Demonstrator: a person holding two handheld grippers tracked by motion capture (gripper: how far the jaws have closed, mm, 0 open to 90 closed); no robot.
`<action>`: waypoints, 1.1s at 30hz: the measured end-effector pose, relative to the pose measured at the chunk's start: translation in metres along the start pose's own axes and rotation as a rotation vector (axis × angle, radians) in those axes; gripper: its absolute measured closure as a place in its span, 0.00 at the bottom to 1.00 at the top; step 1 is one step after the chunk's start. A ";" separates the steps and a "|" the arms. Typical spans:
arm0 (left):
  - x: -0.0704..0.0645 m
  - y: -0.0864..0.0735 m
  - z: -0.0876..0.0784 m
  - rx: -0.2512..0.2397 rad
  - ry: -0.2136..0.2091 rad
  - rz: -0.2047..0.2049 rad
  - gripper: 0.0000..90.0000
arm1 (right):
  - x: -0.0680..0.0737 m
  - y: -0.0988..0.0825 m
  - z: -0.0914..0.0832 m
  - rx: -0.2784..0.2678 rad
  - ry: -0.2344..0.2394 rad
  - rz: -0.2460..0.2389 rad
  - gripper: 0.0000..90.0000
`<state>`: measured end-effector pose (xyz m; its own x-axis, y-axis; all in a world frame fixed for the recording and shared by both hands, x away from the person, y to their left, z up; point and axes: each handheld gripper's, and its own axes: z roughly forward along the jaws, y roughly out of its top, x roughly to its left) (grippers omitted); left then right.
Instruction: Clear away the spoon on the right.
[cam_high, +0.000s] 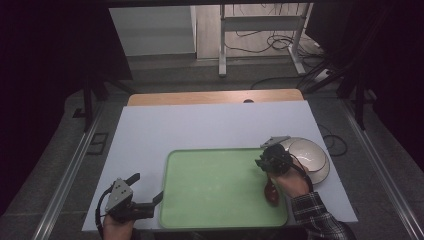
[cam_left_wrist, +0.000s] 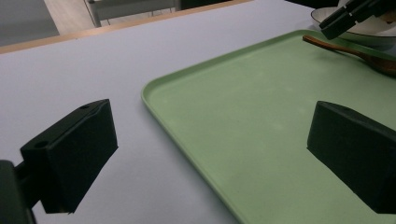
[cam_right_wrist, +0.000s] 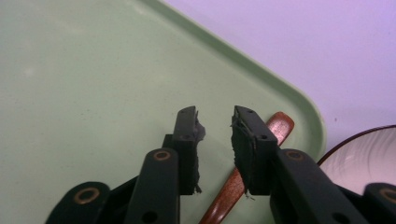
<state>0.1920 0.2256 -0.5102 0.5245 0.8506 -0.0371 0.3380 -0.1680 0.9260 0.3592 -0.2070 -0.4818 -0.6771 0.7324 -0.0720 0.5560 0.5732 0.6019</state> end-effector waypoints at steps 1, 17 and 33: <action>0.000 0.000 0.000 0.000 0.000 0.000 0.01 | 0.001 0.000 0.000 0.000 0.002 0.001 0.76; 0.000 0.000 0.000 -0.001 0.001 0.000 0.01 | 0.001 -0.003 -0.007 -0.064 0.026 -0.001 0.38; 0.001 -0.001 0.000 0.003 -0.002 -0.010 0.01 | 0.006 -0.009 -0.028 -0.162 0.050 -0.013 0.16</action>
<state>0.1923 0.2263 -0.5108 0.5225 0.8513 -0.0468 0.3458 -0.1615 0.9243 0.3369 -0.2179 -0.4654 -0.7089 0.7040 -0.0430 0.4653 0.5126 0.7216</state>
